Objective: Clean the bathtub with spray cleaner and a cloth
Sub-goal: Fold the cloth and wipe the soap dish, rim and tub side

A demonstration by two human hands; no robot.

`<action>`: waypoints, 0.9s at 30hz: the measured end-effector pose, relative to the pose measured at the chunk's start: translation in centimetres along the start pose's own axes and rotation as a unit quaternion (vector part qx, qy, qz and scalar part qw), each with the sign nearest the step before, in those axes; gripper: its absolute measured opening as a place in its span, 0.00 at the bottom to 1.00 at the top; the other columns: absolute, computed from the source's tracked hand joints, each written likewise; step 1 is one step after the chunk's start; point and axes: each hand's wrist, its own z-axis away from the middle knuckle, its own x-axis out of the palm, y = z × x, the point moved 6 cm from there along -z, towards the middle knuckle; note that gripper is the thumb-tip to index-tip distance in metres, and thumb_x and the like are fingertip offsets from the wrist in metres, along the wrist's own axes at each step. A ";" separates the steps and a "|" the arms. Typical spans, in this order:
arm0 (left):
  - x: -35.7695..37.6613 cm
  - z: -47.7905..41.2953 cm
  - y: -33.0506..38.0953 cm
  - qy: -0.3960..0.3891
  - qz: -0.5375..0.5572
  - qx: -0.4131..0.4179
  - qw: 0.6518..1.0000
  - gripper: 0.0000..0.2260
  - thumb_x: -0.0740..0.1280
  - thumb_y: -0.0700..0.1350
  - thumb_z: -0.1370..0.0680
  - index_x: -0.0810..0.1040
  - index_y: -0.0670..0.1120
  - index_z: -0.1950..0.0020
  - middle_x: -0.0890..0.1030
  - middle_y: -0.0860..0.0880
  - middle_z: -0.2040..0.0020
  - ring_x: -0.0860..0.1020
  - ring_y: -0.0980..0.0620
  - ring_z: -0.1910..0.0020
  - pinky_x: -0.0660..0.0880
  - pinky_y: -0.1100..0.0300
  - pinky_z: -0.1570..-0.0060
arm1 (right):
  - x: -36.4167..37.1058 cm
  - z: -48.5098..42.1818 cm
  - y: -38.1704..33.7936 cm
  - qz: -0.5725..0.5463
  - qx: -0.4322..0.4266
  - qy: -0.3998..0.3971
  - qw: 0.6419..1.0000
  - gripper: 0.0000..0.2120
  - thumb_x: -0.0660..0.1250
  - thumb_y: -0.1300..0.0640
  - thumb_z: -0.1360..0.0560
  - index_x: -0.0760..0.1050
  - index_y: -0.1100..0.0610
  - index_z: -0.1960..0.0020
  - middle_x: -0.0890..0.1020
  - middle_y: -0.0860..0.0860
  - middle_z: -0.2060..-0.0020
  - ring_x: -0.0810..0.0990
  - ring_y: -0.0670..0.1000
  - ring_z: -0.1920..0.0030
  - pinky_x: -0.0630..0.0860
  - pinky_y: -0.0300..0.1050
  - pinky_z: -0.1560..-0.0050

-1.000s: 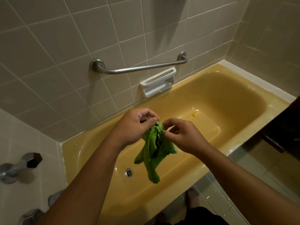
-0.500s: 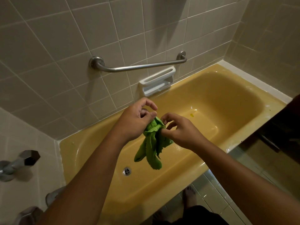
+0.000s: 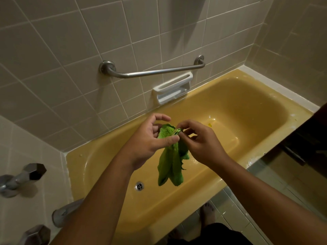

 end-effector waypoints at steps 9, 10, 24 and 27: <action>0.9 -2.0 0.6 0.059 -0.115 0.044 0.991 0.09 0.69 0.43 0.17 0.75 0.58 0.44 0.84 0.42 0.55 0.83 0.37 0.53 0.80 0.36 0.51 | -2.7 0.7 0.4 0.094 0.004 -0.015 0.995 0.08 0.71 0.64 0.21 0.82 0.52 0.49 0.82 0.46 0.53 0.80 0.45 0.51 0.81 0.40 0.55; 1.5 -2.4 0.6 0.044 -0.096 0.042 0.994 0.09 0.69 0.45 0.17 0.75 0.59 0.43 0.84 0.42 0.54 0.83 0.36 0.52 0.80 0.35 0.50 | -3.2 0.9 0.6 0.076 0.016 -0.001 0.997 0.07 0.70 0.64 0.20 0.82 0.52 0.49 0.82 0.45 0.54 0.81 0.46 0.51 0.81 0.42 0.54; 10.4 -7.6 2.6 0.010 -0.089 0.070 0.994 0.05 0.65 0.41 0.16 0.80 0.47 0.49 0.83 0.49 0.59 0.81 0.51 0.60 0.79 0.54 0.58 | -12.8 3.2 1.5 0.150 -0.110 0.092 0.978 0.05 0.68 0.60 0.19 0.80 0.52 0.45 0.82 0.47 0.49 0.81 0.51 0.50 0.82 0.52 0.53; 12.7 -9.6 2.1 0.052 -0.035 0.034 0.998 0.05 0.63 0.42 0.15 0.79 0.44 0.46 0.83 0.49 0.59 0.82 0.51 0.60 0.81 0.56 0.59 | -15.0 4.8 2.7 0.262 -0.175 0.081 0.946 0.04 0.66 0.56 0.20 0.79 0.52 0.48 0.81 0.50 0.38 0.77 0.56 0.36 0.75 0.50 0.37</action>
